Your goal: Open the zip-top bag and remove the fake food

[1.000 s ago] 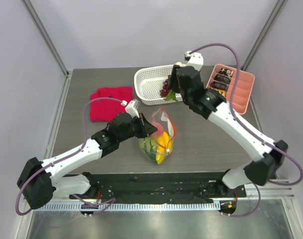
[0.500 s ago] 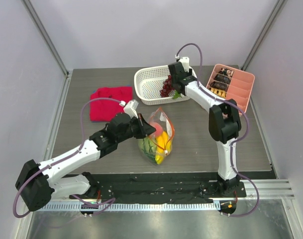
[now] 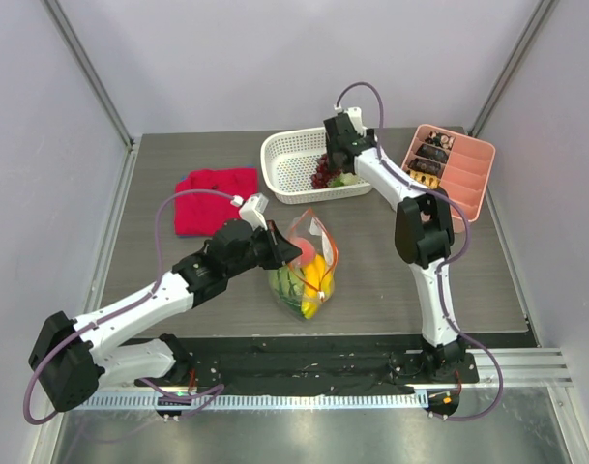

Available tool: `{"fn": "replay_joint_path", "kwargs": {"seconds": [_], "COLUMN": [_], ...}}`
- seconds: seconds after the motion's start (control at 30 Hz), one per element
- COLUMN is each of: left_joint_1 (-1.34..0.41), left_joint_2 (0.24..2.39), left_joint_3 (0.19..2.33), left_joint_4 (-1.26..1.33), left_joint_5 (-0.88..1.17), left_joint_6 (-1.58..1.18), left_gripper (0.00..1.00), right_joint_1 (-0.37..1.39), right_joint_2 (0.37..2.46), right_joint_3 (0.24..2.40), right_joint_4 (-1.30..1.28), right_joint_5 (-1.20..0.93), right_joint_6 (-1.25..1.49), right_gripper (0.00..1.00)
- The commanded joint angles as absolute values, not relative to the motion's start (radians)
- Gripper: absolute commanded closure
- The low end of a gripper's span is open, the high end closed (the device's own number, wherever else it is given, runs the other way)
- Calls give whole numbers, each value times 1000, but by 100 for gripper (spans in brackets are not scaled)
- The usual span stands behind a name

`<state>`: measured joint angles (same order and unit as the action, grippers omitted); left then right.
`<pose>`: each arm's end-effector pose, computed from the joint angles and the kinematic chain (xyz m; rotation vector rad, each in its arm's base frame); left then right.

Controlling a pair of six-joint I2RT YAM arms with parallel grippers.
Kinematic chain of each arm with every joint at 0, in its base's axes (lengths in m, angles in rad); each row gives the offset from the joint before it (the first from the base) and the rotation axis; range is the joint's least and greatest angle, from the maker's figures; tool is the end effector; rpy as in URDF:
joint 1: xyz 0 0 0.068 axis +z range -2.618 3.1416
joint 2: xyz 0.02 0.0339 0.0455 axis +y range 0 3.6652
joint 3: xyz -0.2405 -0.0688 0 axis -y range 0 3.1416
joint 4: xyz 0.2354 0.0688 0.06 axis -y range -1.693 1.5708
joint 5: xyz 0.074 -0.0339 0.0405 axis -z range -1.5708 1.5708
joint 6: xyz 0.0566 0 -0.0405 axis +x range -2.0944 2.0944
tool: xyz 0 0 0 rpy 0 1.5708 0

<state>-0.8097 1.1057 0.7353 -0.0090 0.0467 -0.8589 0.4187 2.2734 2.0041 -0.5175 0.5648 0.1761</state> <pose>0.1874 -0.2006 0.2508 -0.0187 2.1310 -1.1034 0.4731 0.1774 0.2060 -0.0043 2.2341 -0.3467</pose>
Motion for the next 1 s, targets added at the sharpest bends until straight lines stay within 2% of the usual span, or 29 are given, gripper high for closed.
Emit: {"fn": "replay_joint_path", "kwargs": {"seconds": [0.0, 0.07, 0.17, 0.2, 0.27, 0.3, 0.37, 0.47, 0.5, 0.53, 0.67, 0.97], "left_joint_1": [-811, -811, -811, -811, -811, -811, -811, -811, -811, -813, -811, -811], "left_joint_2": [1097, 1097, 1097, 1097, 1092, 1091, 1085, 1089, 1091, 1094, 1089, 1043], "left_joint_3": [746, 747, 753, 753, 750, 749, 749, 750, 750, 750, 746, 747], "left_joint_4": [12, 18, 20, 18, 18, 17, 15, 15, 12, 11, 11, -51], "left_joint_5": [32, 32, 43, 43, 40, 40, 41, 44, 43, 44, 52, 28], "left_joint_6": [-844, -845, -844, -844, -844, -845, -845, -844, -841, -839, -839, -833], "left_gripper": [100, 100, 100, 100, 100, 100, 100, 100, 100, 100, 100, 100], "right_joint_1": [449, 477, 549, 601, 678, 774, 883, 997, 1017, 1040, 1049, 1051], "right_joint_2": [2133, 2064, 1817, 1698, 1588, 1516, 1462, 1362, 1341, 1301, 1255, 1361], "right_joint_3": [2109, 2073, 1805, 1646, 1504, 1481, 1442, 1388, 1381, 1368, 1240, 1152], "right_joint_4": [-731, -796, -750, -686, -687, -705, -748, -850, -857, -851, -660, -431], "right_joint_5": [646, 655, 523, 494, 524, 570, 688, 695, 692, 680, 458, 399], "right_joint_6": [248, 302, 377, 393, 414, 407, 414, 487, 512, 528, 491, 489], "right_gripper": [15, 15, 18, 23, 32, 35, 37, 40, 47, 49, 51, 55]}}
